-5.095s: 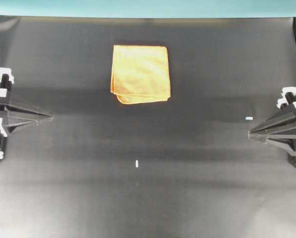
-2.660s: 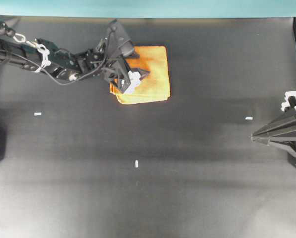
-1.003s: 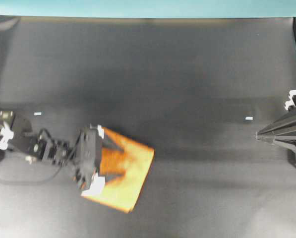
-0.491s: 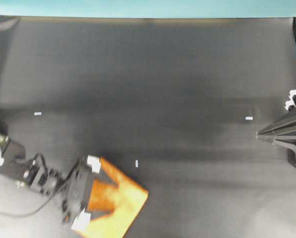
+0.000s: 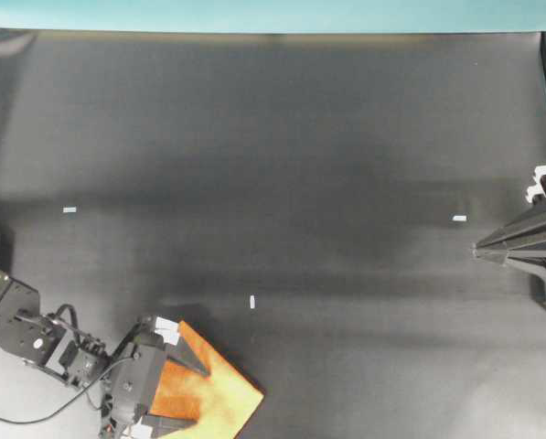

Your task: Push an orange cloth with the left arm to wipe the desk.

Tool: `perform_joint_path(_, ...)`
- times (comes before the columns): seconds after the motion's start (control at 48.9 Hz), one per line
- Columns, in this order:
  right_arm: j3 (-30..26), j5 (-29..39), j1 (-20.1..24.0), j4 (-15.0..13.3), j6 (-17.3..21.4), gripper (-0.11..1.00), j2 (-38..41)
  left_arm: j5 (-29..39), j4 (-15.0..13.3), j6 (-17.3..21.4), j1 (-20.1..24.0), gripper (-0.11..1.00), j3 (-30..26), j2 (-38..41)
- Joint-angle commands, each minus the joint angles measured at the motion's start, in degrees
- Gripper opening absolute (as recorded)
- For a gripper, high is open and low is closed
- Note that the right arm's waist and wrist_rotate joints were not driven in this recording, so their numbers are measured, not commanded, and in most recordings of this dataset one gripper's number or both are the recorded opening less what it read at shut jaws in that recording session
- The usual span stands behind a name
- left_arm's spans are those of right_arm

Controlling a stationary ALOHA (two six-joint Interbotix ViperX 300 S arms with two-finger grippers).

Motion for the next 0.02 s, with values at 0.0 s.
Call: perform_joint_path(0.0,-0.26,-0.26,0.00,0.00,0.00,0.00,0.26,-0.26,0.26,0.26,-0.18,0.84,-0.97,-1.05)
